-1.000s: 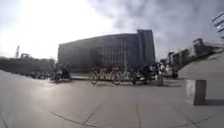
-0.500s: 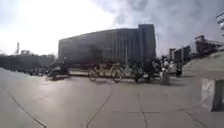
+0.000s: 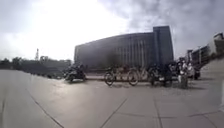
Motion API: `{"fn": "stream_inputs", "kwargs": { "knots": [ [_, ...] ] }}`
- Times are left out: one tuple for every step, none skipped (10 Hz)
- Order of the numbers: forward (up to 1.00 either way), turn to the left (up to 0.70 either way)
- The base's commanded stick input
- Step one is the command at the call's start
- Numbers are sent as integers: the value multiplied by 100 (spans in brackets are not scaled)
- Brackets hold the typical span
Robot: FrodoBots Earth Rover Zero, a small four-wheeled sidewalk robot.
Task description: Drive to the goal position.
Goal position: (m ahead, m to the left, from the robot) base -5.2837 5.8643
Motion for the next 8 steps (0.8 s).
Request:
{"fn": "stream_inputs", "kwargs": {
  "knots": [
    [0,70],
    [0,70],
    [0,70],
    [0,70],
    [0,70],
    [0,70],
    [0,70],
    [0,70]
  ]
}}
